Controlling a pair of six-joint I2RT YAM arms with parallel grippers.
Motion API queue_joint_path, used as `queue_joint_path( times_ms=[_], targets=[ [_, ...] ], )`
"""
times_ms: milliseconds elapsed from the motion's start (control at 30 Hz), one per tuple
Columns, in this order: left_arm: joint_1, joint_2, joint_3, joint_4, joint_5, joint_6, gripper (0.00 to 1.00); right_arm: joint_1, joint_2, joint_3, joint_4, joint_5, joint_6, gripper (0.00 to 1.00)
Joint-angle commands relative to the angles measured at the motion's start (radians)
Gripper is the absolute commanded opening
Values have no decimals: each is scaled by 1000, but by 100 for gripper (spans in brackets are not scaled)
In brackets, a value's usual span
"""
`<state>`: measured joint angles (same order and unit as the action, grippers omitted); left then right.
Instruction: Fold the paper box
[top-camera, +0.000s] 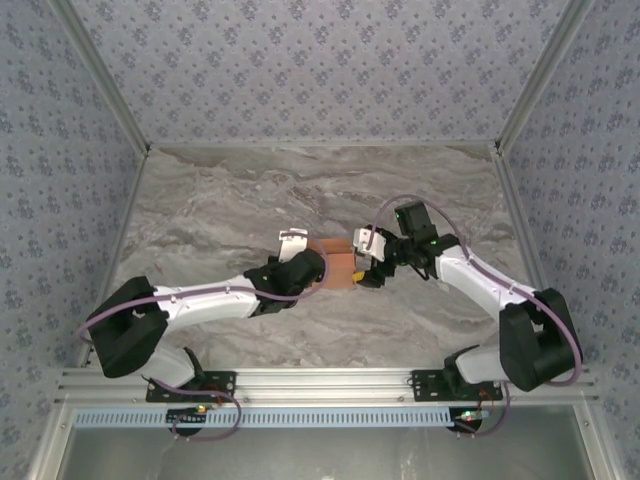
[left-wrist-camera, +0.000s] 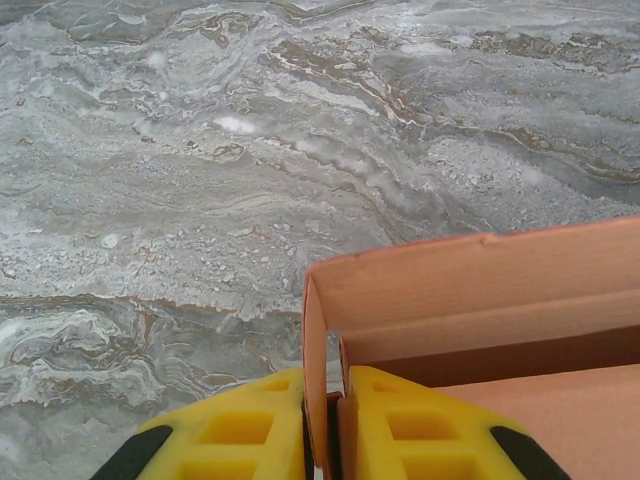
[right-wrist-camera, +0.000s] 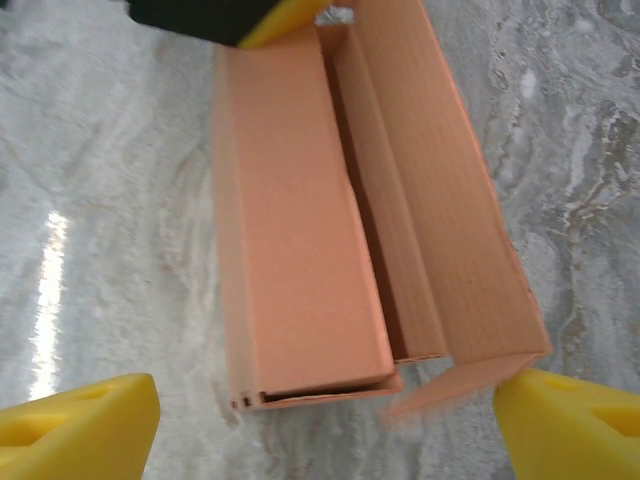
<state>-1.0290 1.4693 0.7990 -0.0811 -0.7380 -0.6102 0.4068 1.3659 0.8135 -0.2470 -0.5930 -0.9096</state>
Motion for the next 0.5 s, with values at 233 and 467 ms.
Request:
queue_joint_path(
  times_ms=[233, 467],
  targets=[
    [-6, -21, -40, 1, 16, 23, 17, 32, 74, 11, 125, 26, 4, 90],
    [-6, -22, -47, 6, 22, 20, 17, 72, 137, 33, 98, 39, -46, 80]
  ],
)
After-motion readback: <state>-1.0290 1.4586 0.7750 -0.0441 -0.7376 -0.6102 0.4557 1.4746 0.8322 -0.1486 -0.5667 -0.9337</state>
